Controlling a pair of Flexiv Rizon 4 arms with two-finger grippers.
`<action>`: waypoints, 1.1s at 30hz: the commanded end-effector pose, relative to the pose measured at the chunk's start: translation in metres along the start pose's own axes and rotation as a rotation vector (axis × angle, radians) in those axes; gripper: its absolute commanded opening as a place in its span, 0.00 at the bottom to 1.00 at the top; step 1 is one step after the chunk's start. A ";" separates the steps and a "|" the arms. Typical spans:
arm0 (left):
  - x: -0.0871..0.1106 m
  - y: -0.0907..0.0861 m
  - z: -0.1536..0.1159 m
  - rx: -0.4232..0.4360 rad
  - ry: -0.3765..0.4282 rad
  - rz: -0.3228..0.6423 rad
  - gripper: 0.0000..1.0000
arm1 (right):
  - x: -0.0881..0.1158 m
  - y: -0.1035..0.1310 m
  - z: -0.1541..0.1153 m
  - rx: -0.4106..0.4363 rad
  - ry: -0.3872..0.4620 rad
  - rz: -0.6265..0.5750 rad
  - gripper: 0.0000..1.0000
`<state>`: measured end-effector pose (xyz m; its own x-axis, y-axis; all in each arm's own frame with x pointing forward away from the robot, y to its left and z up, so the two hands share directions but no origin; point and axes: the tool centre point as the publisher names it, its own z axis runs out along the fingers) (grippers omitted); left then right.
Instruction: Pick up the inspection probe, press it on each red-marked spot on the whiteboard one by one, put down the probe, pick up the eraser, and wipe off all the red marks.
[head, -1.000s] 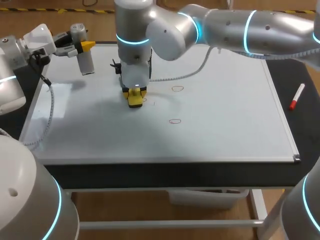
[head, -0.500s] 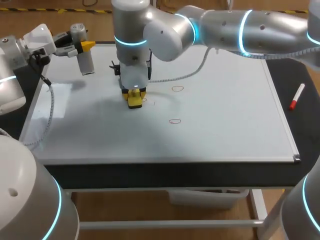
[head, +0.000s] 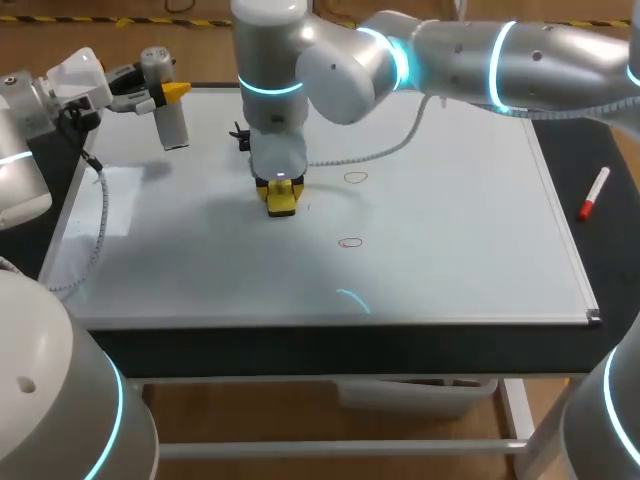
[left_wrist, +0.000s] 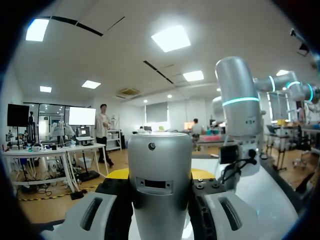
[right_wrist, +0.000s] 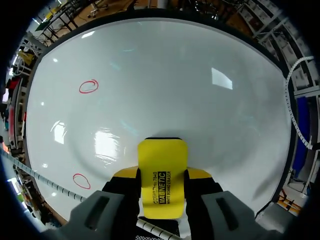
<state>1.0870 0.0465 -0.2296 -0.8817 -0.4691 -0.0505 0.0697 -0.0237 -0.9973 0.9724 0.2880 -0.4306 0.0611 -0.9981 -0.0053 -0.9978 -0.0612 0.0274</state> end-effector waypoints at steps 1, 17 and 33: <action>0.001 -0.001 0.001 0.001 -0.004 0.003 0.00 | 0.021 0.008 0.002 0.010 -0.008 0.019 0.00; 0.001 -0.001 0.001 0.001 -0.004 0.003 0.00 | 0.044 0.008 -0.023 0.068 -0.013 0.081 0.00; 0.001 -0.001 0.001 0.001 -0.004 0.003 0.00 | 0.066 0.001 -0.034 0.068 -0.005 0.110 0.00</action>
<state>1.0870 0.0465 -0.2296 -0.8817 -0.4691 -0.0505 0.0697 -0.0237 -0.9973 0.9768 0.2274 -0.4002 -0.0508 -0.9987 -0.0100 -0.9980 0.0511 -0.0373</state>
